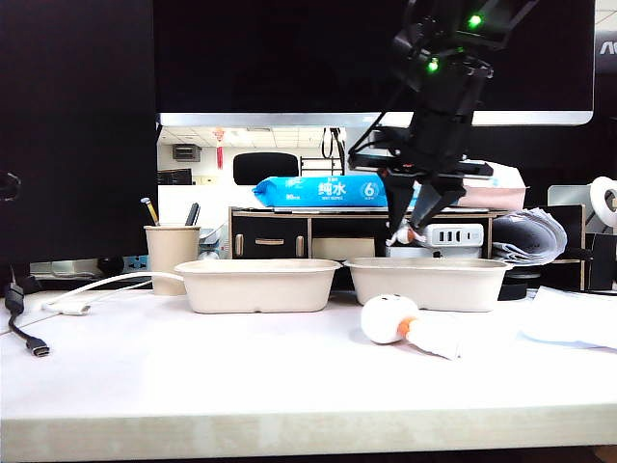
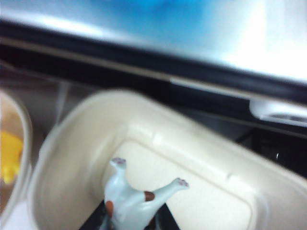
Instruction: Put the dolls with similar colors into the same paper box, while dolls with different colors go into separate paper boxes.
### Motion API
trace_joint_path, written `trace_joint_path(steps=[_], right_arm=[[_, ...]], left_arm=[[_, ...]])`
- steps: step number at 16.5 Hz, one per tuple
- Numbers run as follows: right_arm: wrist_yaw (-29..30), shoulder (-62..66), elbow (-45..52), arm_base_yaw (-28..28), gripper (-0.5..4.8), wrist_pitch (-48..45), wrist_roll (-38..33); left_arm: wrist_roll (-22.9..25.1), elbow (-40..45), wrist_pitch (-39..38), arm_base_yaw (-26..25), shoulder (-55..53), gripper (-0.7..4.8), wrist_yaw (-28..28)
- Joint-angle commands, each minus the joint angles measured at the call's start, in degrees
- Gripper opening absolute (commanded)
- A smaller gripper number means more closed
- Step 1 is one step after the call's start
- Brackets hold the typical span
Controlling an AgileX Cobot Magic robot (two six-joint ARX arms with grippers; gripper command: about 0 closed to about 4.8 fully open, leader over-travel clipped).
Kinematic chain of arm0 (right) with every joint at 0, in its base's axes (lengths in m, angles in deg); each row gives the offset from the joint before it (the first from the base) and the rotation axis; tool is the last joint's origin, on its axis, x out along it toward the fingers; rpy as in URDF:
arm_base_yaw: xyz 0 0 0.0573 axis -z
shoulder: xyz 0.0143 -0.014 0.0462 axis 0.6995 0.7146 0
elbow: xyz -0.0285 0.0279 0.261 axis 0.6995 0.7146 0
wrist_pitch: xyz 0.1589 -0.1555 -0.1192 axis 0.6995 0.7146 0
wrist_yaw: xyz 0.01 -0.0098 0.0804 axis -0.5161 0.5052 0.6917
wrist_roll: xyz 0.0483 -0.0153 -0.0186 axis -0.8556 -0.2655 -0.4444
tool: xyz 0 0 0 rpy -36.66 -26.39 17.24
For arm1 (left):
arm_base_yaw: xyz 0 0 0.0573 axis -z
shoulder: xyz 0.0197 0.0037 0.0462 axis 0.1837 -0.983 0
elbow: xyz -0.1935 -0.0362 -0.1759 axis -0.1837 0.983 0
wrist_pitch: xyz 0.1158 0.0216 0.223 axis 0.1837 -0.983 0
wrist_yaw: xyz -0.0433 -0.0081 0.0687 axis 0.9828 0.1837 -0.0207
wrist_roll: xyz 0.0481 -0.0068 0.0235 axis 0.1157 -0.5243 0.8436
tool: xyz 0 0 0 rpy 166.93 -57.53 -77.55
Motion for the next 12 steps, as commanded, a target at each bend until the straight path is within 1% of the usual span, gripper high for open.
trace_joint_path(steps=[1, 2, 3, 4, 6, 7, 9, 10, 12], right_arm=[[0.8, -0.3, -0.1, -0.1, 1.85, 0.2, 1.0], [0.4, -0.3, -0.1, 0.0, 2.14, 0.1, 1.0], [0.4, -0.3, -0.1, 0.2, 2.16, 0.0, 1.0], [0.5, -0.3, -0.1, 0.2, 2.35, 0.2, 1.0], [1.0, -1.2, -0.2, 0.2, 2.38, 3.4, 1.0], [2.5, -2.1, -0.2, 0.2, 2.39, 6.0, 1.5], [7.6, -4.3, -0.1, 0.2, 2.45, 12.8, 3.5], [10.8, -5.2, -0.1, 0.1, 2.46, 17.2, 6.1], [12.9, -5.9, 0.0, -0.7, 2.56, 25.9, 9.6]], left_arm=[[0.2, 0.0, 0.4, -0.1, 0.0, -0.05, 0.2], [0.2, 0.0, 0.4, -0.1, 0.0, -0.05, 0.2], [0.2, 0.0, 0.4, -0.1, 0.0, -0.05, 0.2], [0.2, 0.0, 0.4, -0.1, 0.0, -0.05, 0.2], [0.2, 0.0, 0.4, -0.1, 0.0, -0.05, 0.2], [0.2, 0.0, 0.4, 0.0, 0.0, -0.05, 0.2], [0.2, 0.0, 0.4, 0.1, 0.0, -0.05, 0.2], [0.2, 0.0, 0.4, 0.3, -0.2, -0.05, 0.2], [0.2, 0.0, 0.4, 1.2, -3.0, -0.05, 0.2]])
